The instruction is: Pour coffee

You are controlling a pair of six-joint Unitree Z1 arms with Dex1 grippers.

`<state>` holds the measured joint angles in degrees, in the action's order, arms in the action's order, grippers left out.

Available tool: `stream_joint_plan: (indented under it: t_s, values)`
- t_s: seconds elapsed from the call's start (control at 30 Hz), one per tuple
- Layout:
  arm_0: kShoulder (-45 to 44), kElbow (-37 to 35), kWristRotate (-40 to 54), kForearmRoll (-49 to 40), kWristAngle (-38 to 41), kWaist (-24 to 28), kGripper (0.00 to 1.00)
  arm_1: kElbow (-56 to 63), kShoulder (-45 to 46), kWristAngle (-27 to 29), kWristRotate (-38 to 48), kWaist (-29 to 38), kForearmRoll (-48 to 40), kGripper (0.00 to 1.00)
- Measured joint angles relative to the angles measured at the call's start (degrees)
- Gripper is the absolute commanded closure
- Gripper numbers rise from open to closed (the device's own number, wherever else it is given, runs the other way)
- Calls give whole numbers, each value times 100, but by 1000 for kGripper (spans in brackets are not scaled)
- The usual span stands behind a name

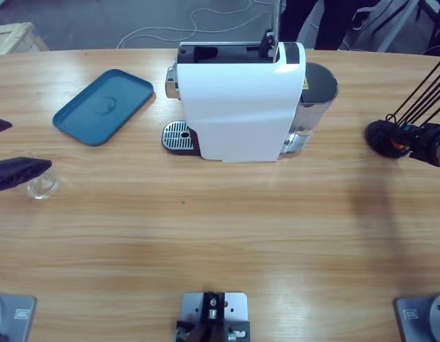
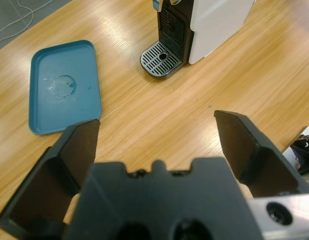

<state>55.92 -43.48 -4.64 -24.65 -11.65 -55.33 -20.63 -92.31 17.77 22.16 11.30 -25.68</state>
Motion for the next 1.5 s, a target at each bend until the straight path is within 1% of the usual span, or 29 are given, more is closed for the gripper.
stream_joint_plan:
  t_s: [0.27,0.3,0.33,0.7,0.83,0.9,1.0,1.17,1.37,1.43,1.5]
  values:
    - [0,0,-73,0,0,0,13,87,12,-97,-120,-146,-172,841]
    - [0,0,-84,0,0,0,13,91,12,-109,-125,-152,-191,928]
    - [0,0,-89,0,0,0,13,95,12,-117,-130,-157,-211,994]
    - [0,20,-202,0,0,0,13,120,76,-161,-196,-263,-316,1000]
    - [0,63,-226,0,0,0,13,91,372,-179,-270,-268,-209,1000]
    - [0,105,-248,0,0,0,13,-46,632,-179,-307,-276,57,1000]
    - [0,181,-279,0,0,0,13,-411,1121,-178,-365,-278,691,1000]
    - [0,325,-307,2,0,0,13,-1238,1970,-178,-533,-282,1849,1000]
    - [0,389,-336,39,0,0,10,-2302,2760,-198,-719,-283,3114,1000]
    - [0,318,-336,45,0,0,8,-2470,3033,-422,-845,-182,3428,1000]
    - [0,121,-318,46,1,0,9,-2571,3217,-777,-1068,149,3607,1000]
